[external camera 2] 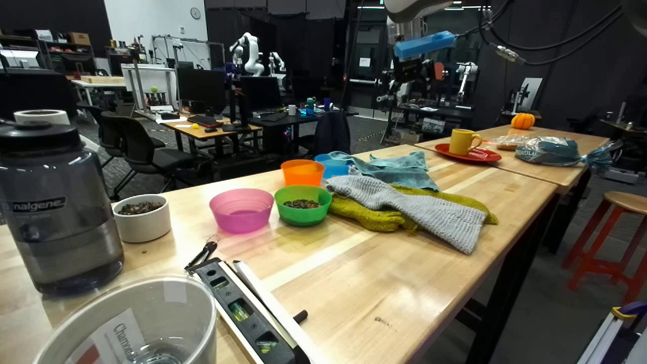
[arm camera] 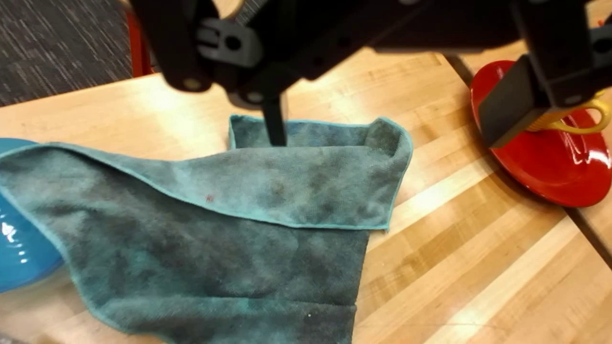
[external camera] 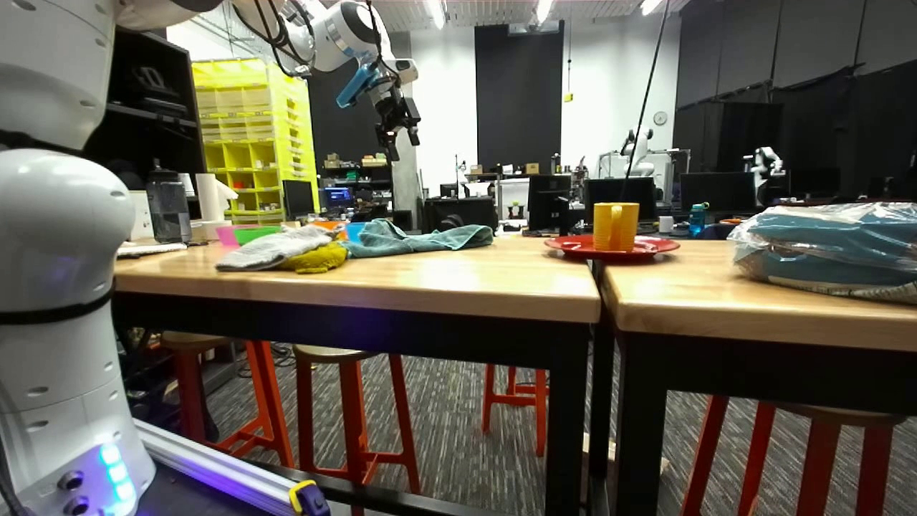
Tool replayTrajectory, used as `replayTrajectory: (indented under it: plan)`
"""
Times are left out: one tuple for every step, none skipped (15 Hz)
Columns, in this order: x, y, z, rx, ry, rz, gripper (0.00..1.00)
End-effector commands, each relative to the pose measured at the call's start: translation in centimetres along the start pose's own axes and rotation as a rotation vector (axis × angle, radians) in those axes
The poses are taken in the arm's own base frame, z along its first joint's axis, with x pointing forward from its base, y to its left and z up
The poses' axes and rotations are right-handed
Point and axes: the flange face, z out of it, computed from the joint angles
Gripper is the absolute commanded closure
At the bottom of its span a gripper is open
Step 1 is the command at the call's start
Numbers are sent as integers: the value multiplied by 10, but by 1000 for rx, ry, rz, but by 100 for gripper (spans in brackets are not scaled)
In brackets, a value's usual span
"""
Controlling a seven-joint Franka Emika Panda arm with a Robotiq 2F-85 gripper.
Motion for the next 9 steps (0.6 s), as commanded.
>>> replayTrajectory:
  plan:
    - [15,11,16,-10,-7,-16,0]
    - [20,16,23,-5,-20,-24,0]
    - [26,21,31,-11,-29,-25,0]
    - [32,27,38,-9,-41,-34,0]
    - [37,32,46,-8,-49,-39,0]
    - [42,37,52,-6,-59,-44,0]
    - [47,42,58,4,-72,-57,0]
    - [51,46,64,14,-85,-74,0]
    - [56,49,69,24,-96,-84,0]
